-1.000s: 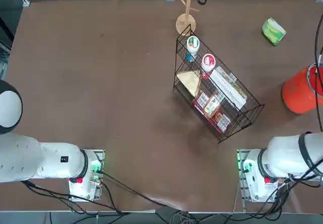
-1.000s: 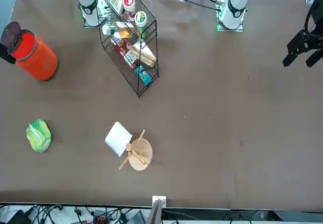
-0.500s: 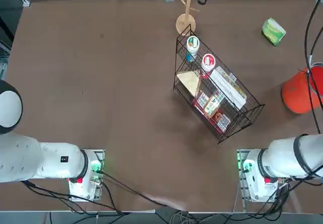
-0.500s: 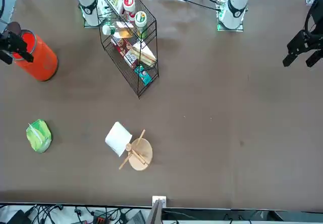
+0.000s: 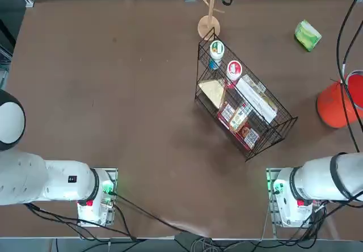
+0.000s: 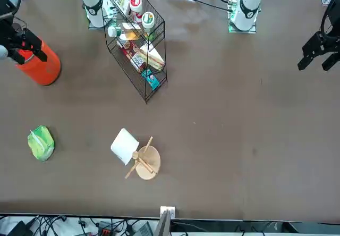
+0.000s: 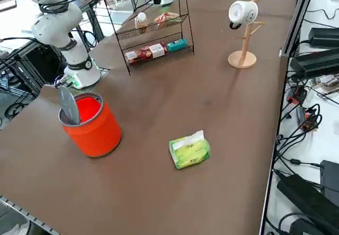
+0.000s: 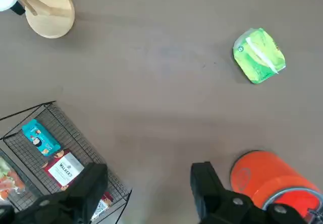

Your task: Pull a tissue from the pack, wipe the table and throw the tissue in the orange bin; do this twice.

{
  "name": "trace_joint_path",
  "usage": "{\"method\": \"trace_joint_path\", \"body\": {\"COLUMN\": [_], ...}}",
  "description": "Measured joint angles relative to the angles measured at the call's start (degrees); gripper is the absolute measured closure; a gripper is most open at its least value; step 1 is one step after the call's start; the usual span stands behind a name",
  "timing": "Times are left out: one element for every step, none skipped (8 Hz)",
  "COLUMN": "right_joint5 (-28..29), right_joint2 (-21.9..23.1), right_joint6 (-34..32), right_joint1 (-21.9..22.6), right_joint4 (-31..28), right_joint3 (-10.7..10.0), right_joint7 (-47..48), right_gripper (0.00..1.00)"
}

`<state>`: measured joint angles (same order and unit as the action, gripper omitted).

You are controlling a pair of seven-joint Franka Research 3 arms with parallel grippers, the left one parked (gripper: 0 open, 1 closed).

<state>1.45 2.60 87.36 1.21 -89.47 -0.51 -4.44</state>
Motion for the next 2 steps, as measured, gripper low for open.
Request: {"method": "trace_joint_path", "body": {"right_joint5": [0.00,0.00], "right_joint2": [0.30,0.34], "right_joint6": [-0.31,-0.42], "right_joint1": [1.20,1.99], "right_joint4": [-0.06,-0.08], "right_joint3": [-1.45,-2.25], "right_joint7": [0.00,0.14], "right_gripper": [0.00,0.00]}}
